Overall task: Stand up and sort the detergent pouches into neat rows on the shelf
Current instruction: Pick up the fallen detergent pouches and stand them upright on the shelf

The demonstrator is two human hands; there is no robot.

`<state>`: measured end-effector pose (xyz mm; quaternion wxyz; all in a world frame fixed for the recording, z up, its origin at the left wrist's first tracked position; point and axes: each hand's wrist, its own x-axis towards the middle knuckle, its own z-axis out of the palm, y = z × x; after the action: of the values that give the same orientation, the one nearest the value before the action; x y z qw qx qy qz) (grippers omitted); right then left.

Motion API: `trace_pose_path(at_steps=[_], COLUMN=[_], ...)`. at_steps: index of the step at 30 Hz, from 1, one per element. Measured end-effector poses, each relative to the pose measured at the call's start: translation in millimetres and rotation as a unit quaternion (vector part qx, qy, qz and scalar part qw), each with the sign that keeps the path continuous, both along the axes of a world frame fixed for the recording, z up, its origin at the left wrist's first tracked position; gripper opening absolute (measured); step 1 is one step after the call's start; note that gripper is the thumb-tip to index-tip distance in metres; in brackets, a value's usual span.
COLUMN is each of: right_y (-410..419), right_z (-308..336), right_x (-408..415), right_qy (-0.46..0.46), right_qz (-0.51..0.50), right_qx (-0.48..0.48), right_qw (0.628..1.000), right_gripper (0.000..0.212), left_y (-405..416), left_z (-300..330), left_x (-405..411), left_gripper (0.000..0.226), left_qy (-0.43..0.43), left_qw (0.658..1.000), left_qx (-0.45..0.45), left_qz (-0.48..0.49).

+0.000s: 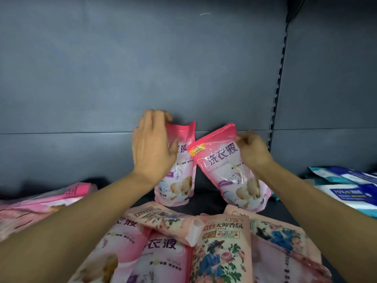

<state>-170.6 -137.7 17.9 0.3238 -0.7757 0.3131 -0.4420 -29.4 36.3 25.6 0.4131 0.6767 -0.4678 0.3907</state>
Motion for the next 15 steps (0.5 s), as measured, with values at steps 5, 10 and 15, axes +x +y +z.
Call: trace_pose_path(at_steps=[5,10,15], right_y=[-3.8,-17.5,-30.1], right_z=[-1.3,-8.9,-6.3], right_x=[-20.6,-40.6,-62.4], right_qy=[-0.046,-0.116,-0.168], right_qz=[0.016,0.048,0.168], right_qx=[0.033,0.077,0.23], right_qw=[0.998,0.989,0.944], right_gripper=[0.019,0.024,0.019], left_y=[-38.4,-86.5,-100.0], left_z=[-4.4,2.0,16.6], left_x=[-23.0,-41.1,-49.8], left_gripper=[0.027,0.01,0.027], left_qy=[-0.006,0.221,0.333], left_qw=[0.982,0.948,0.911], left_qx=[0.155,0.214,0.169], left_qz=[-0.105,-0.083,-0.177])
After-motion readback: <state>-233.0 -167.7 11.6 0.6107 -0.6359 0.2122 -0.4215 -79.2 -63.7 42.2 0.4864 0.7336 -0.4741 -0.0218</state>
